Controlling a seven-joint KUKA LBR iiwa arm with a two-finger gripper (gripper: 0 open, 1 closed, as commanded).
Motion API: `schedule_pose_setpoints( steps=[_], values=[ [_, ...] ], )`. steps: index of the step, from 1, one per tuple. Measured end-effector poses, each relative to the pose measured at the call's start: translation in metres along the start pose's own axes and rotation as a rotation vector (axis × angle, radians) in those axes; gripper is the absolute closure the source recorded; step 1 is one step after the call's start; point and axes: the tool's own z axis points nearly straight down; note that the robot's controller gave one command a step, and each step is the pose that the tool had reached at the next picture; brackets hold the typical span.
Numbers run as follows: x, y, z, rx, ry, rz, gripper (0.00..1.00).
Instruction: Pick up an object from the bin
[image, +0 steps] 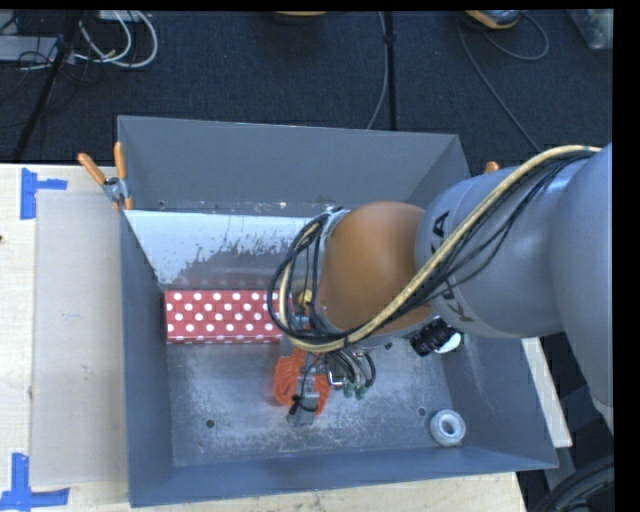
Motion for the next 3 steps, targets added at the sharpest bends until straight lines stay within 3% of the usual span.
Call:
schedule_pose_setpoints(
  steps=[1,2,3],
  values=[
    [-0.02,-0.032,0.074,0.0,0.0,-0.104,1.0],
    [-0.02,-0.032,0.074,0.0,0.001,-0.103,1.0],
    [-0.029,-0.043,-0.052,-0.001,0.0,-0.073,1.0]
  ],
)
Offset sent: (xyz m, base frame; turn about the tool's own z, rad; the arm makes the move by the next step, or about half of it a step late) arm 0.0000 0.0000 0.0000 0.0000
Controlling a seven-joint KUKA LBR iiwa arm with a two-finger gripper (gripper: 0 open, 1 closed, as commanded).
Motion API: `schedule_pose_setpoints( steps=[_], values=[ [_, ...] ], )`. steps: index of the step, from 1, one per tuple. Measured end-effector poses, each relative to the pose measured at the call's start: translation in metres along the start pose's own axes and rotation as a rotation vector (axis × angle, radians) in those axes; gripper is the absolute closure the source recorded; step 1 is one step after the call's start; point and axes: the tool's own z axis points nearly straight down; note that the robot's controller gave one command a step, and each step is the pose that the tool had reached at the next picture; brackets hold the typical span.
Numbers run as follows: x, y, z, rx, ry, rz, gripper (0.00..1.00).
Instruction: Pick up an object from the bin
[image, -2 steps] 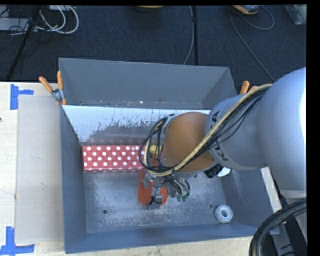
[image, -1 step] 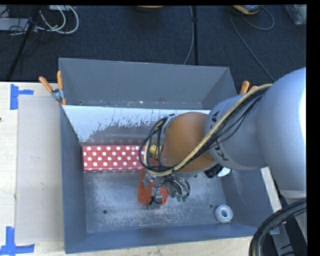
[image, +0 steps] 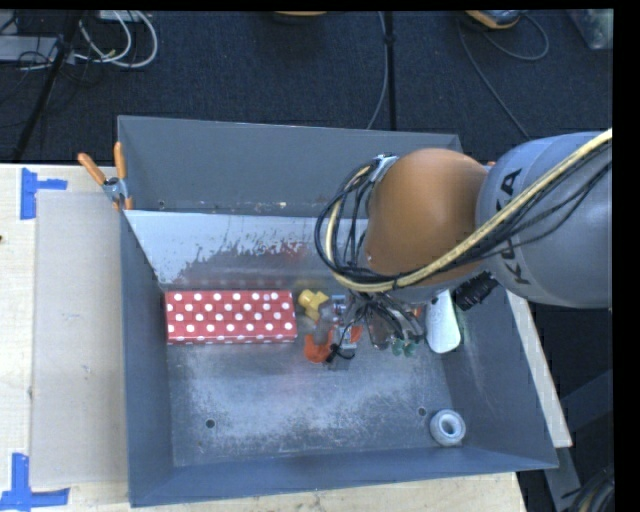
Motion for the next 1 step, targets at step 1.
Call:
schedule_pose_setpoints(
  steps=[1],
  values=[
    [0.0,-0.0003,0.0001,0.0,0.0,0.001,1.0]
  ],
)
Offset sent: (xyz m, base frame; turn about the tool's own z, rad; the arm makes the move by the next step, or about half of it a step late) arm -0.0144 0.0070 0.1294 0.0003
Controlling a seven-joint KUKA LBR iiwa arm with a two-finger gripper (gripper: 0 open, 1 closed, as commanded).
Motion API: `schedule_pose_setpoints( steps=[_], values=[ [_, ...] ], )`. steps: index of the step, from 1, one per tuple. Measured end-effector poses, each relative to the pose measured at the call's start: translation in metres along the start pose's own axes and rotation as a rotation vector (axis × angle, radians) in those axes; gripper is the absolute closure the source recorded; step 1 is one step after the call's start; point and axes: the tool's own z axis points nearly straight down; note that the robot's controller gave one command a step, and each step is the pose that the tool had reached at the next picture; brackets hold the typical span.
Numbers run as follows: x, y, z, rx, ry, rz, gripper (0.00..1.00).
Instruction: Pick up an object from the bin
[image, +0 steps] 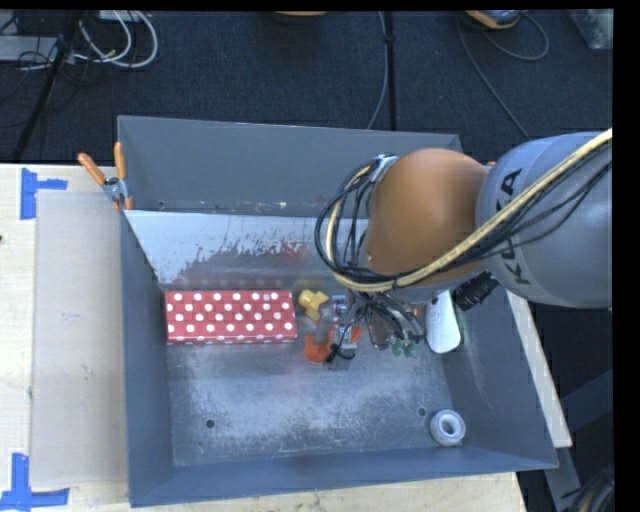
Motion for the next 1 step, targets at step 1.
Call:
schedule_pose_setpoints(
  steps=[1],
  values=[
    [0.0133,0.0076,-0.1292,0.0,-0.002,0.0,1.0]
  ],
)
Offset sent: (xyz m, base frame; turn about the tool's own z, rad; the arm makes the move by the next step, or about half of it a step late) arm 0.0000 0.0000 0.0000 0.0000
